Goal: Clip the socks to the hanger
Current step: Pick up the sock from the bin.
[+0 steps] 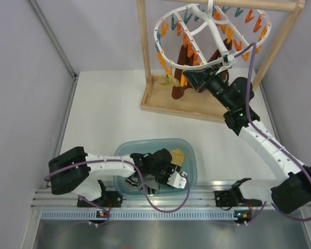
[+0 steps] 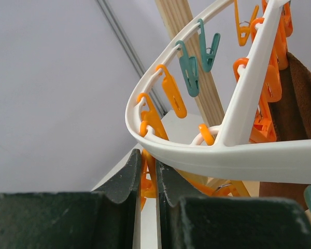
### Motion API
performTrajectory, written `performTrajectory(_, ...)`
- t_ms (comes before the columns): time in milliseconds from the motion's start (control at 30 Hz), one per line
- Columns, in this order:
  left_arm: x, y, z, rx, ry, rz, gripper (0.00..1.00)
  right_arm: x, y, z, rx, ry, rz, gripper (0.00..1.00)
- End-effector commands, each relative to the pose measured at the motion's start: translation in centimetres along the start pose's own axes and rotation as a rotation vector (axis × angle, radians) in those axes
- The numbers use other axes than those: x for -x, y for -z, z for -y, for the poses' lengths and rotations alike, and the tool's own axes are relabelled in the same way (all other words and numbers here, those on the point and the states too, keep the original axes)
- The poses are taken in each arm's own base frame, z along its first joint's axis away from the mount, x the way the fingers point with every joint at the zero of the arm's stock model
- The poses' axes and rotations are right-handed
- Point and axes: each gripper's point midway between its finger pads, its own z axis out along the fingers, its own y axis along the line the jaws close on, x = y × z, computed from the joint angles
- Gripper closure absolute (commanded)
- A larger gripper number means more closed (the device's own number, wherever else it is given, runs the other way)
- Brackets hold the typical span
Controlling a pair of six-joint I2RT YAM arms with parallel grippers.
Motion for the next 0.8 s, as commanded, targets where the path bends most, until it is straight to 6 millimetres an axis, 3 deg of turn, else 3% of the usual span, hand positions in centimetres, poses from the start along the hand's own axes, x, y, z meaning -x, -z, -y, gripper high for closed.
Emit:
performTrajectory(0,0.7,-0.5,0.2,-0.03,0.022,0.009,0.51,0.2,0.6,-0.5,0.024,0.018,-0.007,1.0)
performTrajectory(167,0.8,-0.5,0.1,-0.045,0.051,-0.007,0.79,0.2,0.6,-0.4,0.023,0.021,-0.005,1.0)
performTrajectory(267,2.4,0.1,-1.2,-0.016,0.066,0.017,0.96,0.3,0.6,-0.5,0.024,0.019,-0.003,1.0)
performTrajectory(300,4.1,1.1,-2.4,0.019,0.087,0.046,1.0,0.3,0.5,-0.4,0.024,0.018,-0.003,1.0)
performTrajectory(533,11.8,7.5,-6.4,0.157,0.202,0.222,1.0,1.0,0.3,-0.8,0.033,0.01,0.012,1.0)
performTrajectory(733,14.2,14.5,-12.1,0.441,0.365,0.384,1.0,1.6,0.2,-1.3,0.049,0.004,0.031,1.0)
performTrajectory(767,14.6,16.3,-13.8,0.528,0.388,0.434,1.0,1.7,0.2,-1.3,0.05,0.003,0.033,1.0)
